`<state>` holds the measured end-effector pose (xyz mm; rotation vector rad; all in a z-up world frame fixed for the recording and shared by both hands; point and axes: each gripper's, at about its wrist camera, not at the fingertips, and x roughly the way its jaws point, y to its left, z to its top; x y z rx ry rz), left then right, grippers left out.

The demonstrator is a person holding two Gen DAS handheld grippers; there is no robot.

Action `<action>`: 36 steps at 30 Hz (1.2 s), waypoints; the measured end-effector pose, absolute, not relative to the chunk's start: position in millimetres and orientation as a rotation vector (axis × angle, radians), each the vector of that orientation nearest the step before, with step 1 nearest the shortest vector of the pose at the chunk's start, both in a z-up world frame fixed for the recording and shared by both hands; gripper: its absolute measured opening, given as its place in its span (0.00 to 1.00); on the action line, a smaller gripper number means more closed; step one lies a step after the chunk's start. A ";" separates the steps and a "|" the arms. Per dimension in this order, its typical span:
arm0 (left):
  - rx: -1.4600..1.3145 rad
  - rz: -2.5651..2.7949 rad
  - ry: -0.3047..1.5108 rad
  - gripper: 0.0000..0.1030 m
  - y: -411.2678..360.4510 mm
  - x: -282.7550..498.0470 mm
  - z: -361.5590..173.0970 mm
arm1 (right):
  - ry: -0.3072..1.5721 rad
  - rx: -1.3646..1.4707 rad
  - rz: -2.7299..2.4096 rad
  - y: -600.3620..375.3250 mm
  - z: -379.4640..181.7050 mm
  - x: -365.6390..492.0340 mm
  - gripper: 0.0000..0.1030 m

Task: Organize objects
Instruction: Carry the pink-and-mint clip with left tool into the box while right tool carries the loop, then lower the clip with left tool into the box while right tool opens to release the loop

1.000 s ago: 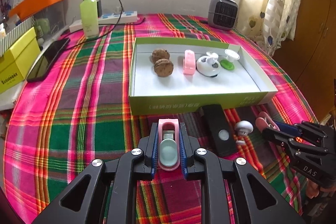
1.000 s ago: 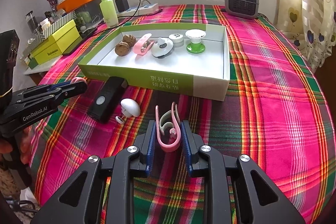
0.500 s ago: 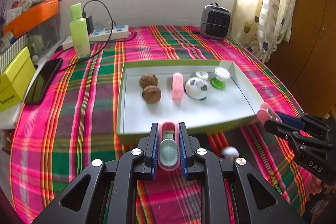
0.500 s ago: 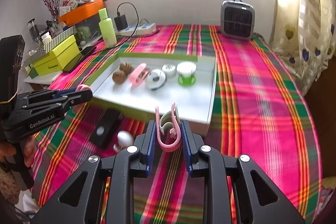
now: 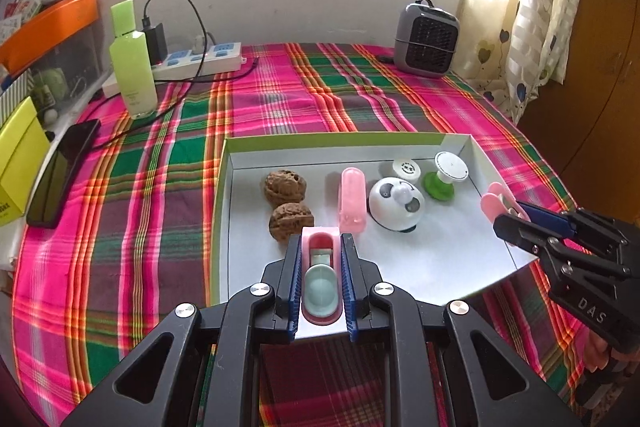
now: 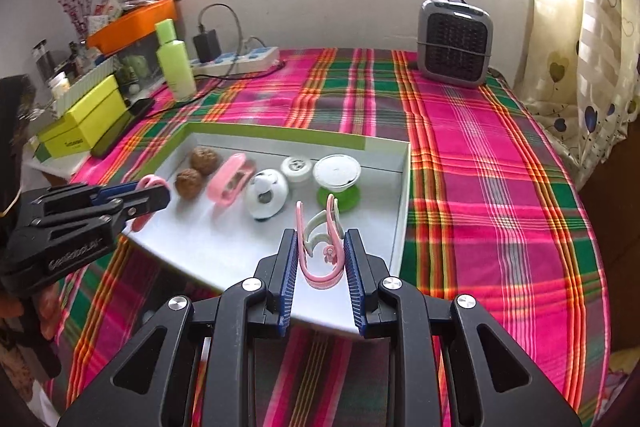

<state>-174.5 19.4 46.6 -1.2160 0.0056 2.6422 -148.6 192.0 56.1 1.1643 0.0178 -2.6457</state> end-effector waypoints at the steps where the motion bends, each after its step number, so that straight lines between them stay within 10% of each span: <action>1: -1.222 2.638 0.003 0.16 19.9 -176.9 45.4 | 0.015 1.172 -2.648 192.6 55.2 -152.0 0.24; 36: -1.346 2.604 -0.008 0.16 25.0 -218.7 17.6 | 0.059 1.295 -2.615 184.9 33.8 -195.4 0.24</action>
